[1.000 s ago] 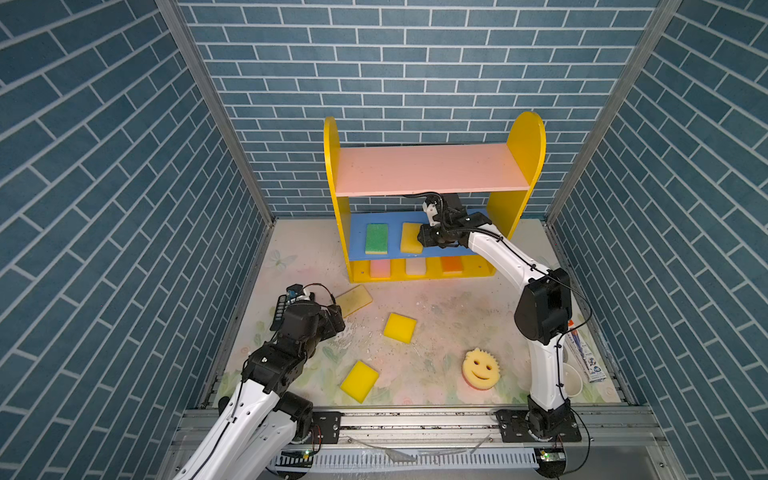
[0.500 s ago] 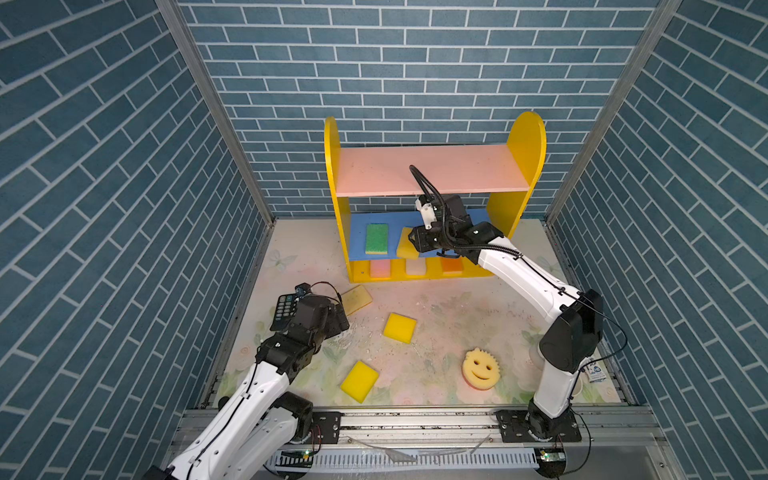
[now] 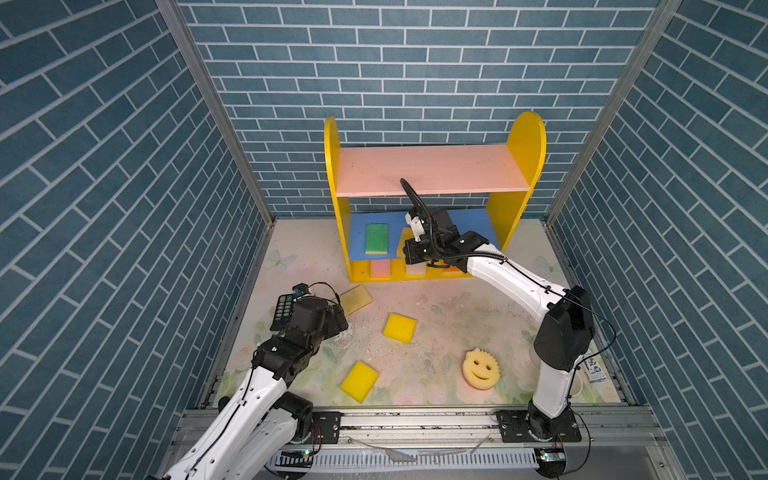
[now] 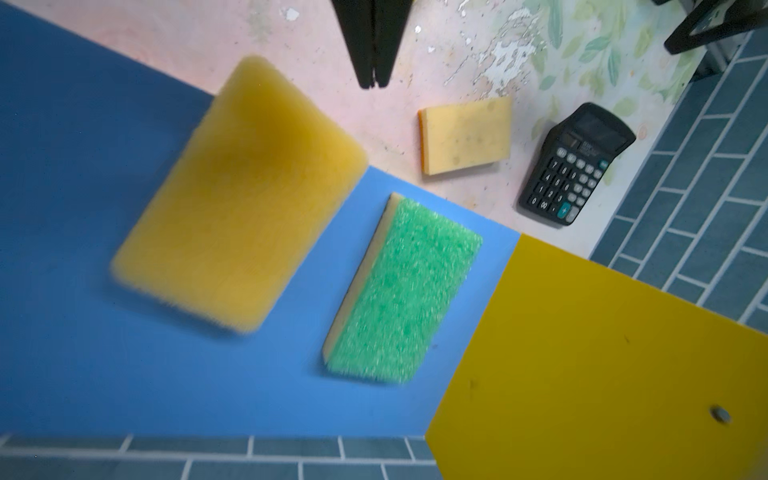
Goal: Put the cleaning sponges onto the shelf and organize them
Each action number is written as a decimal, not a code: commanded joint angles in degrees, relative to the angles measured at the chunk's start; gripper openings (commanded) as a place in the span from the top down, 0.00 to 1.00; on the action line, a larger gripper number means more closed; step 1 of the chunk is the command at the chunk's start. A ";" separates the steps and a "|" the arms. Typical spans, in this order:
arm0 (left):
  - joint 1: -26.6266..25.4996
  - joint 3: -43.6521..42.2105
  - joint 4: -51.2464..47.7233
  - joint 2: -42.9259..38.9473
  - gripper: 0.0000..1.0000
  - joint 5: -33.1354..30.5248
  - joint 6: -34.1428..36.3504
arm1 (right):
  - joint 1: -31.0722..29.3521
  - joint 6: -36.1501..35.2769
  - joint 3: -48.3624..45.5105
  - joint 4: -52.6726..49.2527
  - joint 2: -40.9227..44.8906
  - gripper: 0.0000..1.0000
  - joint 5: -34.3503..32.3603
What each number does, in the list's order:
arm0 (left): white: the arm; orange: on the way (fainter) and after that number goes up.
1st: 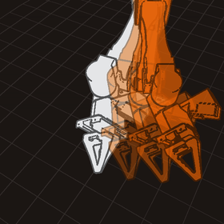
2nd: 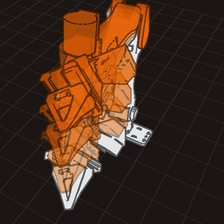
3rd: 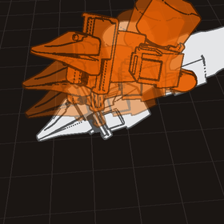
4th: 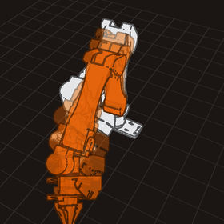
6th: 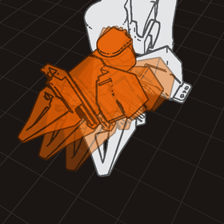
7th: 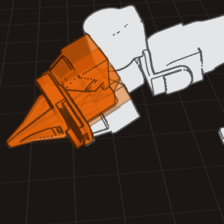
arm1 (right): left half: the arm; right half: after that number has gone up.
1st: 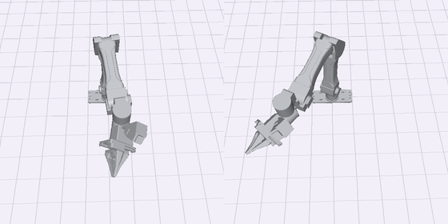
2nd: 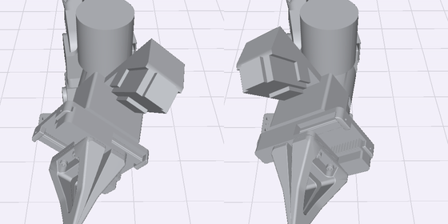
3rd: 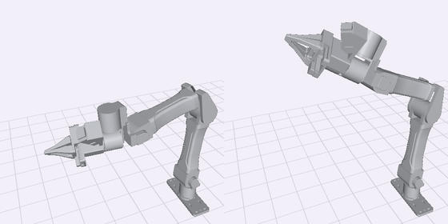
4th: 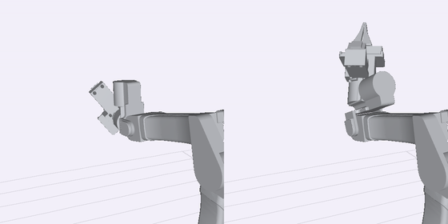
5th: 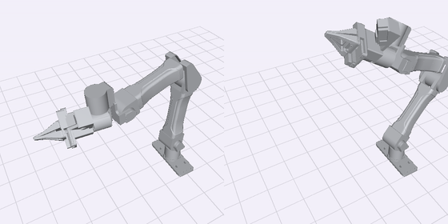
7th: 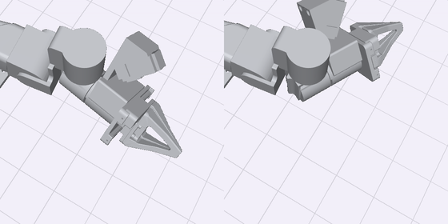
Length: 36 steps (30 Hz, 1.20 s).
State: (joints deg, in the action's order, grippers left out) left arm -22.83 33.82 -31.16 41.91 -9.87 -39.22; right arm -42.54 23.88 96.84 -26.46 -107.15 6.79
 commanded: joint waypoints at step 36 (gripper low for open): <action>0.39 -1.48 -2.02 -1.66 0.08 -0.97 0.60 | 6.33 1.05 1.74 1.22 -4.36 1.00 -0.33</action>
State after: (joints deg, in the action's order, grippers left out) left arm -22.74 33.04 -31.92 40.82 -10.39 -39.00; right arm -37.08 26.52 95.04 -22.85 -110.54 7.75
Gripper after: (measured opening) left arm 0.921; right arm 0.043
